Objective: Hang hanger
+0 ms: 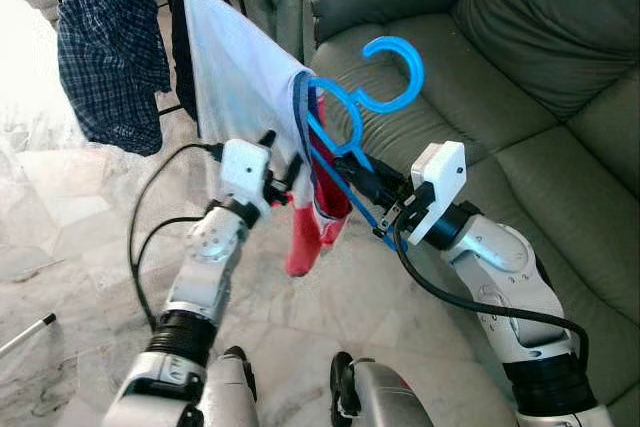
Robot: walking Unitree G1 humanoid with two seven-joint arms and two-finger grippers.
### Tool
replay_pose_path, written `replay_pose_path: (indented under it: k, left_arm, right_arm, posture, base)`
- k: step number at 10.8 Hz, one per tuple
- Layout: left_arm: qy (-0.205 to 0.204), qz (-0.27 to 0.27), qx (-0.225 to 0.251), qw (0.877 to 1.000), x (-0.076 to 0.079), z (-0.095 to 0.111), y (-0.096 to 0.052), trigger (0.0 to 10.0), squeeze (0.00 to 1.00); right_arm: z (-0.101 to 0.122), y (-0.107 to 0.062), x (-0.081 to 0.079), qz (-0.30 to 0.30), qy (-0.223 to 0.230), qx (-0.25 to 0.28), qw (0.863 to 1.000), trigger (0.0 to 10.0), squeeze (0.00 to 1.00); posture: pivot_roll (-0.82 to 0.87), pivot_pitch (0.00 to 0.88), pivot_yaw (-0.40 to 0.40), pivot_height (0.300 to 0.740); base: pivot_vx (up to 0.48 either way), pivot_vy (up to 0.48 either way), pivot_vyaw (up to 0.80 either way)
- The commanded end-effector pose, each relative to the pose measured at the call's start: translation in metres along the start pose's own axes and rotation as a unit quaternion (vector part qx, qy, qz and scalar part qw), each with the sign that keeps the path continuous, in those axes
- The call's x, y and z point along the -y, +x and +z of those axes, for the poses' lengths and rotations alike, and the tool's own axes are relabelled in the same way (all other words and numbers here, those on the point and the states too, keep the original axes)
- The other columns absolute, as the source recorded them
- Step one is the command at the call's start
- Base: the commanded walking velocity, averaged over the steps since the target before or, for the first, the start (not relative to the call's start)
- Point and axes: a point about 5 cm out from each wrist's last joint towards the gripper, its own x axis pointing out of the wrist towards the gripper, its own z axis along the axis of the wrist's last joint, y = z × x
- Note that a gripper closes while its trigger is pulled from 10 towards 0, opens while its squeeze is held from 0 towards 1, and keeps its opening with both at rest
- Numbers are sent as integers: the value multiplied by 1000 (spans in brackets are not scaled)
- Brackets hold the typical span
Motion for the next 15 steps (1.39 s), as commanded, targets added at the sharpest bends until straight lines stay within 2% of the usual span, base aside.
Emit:
replay_pose_path:
  k: [1,5,6,7,9,10,11,13,15]
  left_arm:
    - [-2,-22,-3,1000,6,0,-1,10000,1000]
    - [-6,-28,-31,999,13,-10,-2,10000,1000]
    - [-24,-47,-27,998,18,-7,-1,10000,584]
    - [-28,-62,-27,997,17,-3,-3,10000,0]
    - [14,-50,-53,997,1,-3,-11,10000,0]
    - [17,-51,-53,997,-1,-3,-15,10000,0]
    - [15,-58,-55,997,2,-1,-18,10000,0]
    - [5,-70,-57,996,11,-1,-15,10000,0]
    - [6,-68,-67,995,13,-6,-12,10000,0]
  right_arm:
    - [5,2,0,8,-14,14,1000,10000,0]
    - [11,9,-9,33,1,29,999,10000,0]
    - [17,7,-12,46,14,36,998,10000,0]
    - [13,3,-8,40,1,21,999,10000,0]
    - [2,0,4,-5,-71,-11,997,10000,0]
    - [1,1,6,-16,-69,-9,997,10000,0]
    - [-3,2,8,-26,-91,-16,995,10000,0]
    - [-4,3,7,-29,-84,-9,996,10000,0]
    - [2,6,4,-23,-60,13,998,10000,0]
  posture:
    - [-29,201,-2,740]
    - [-35,206,-10,740]
    - [-42,206,-8,740]
    - [-45,208,-5,740]
    - [-34,211,-2,740]
    - [-29,210,-1,740]
    - [-28,211,0,740]
    - [-28,209,3,740]
    - [-33,207,4,740]
  base:
    - [0,0,0]
    - [0,0,0]
    - [0,0,0]
    - [0,0,0]
    - [0,0,0]
    - [0,0,0]
    - [0,0,0]
    - [0,0,0]
    - [0,0,0]
